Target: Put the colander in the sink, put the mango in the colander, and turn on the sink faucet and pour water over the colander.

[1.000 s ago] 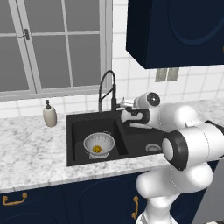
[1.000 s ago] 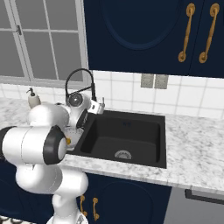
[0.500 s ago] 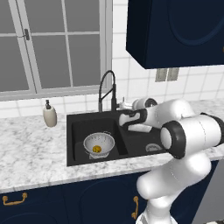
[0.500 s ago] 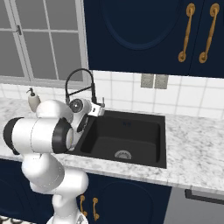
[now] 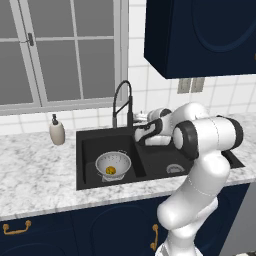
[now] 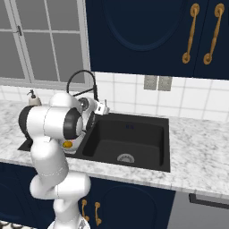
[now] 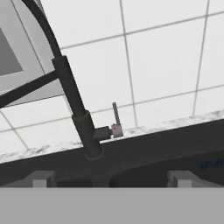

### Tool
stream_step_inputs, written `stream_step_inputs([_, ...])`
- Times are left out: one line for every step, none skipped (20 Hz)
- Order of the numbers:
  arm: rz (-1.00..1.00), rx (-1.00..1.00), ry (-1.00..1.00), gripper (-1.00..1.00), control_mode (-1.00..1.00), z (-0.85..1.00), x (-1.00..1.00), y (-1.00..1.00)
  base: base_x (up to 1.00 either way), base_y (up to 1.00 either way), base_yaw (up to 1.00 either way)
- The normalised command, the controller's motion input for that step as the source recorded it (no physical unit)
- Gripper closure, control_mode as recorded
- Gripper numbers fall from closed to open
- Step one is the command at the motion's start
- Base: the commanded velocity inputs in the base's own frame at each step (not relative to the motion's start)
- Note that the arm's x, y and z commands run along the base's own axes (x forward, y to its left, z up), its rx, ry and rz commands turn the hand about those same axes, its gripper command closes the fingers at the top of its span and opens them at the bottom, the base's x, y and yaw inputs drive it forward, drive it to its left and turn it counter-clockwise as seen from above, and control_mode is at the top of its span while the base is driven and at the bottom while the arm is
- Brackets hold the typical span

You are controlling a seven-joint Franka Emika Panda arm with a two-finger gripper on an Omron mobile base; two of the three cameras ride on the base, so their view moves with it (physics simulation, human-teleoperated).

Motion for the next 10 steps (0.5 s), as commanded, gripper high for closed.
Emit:
stream_step_inputs([0.00, 0.00, 0.00, -1.00, -1.00, -0.07, 0.57, 0.00, 0.00, 0.00, 0.00])
stream_step_inputs([0.00, 0.01, 0.00, -1.00, -1.00, -0.10, 0.49, -0.09, 0.00, 0.00, 0.00])
stream_step_inputs([0.00, 0.00, 0.00, -1.00, -1.00, -0.07, 0.44, -0.11, 0.00, 0.00, 0.00])
stream_step_inputs([0.00, 0.01, 0.00, -1.00, -1.00, -0.03, 0.46, -0.13, 0.00, 0.00, 0.00])
stream_step_inputs([0.00, 0.01, 0.00, -1.00, -1.00, -0.01, 0.44, -0.11, 0.00, 0.00, 0.00])
stream_step_inputs([0.00, 0.01, 0.00, -1.00, -1.00, 0.00, 0.41, -0.14, 0.00, 0.00, 0.00])
stream_step_inputs([0.00, 0.02, 0.00, -1.00, -1.00, 0.00, 0.37, -0.17, 0.00, 0.00, 0.00])
stream_step_inputs([0.00, 0.01, 0.00, -1.00, -1.00, 0.00, 0.34, -0.16, 0.00, 0.00, 0.00])
stream_step_inputs([0.00, 0.01, 0.00, -1.00, -1.00, 0.00, 0.34, -0.09, 0.00, 0.00, 0.00])
stream_step_inputs([0.00, 0.01, 0.00, -1.00, -1.00, 0.00, 0.28, -0.07, 0.00, 0.00, 0.00])
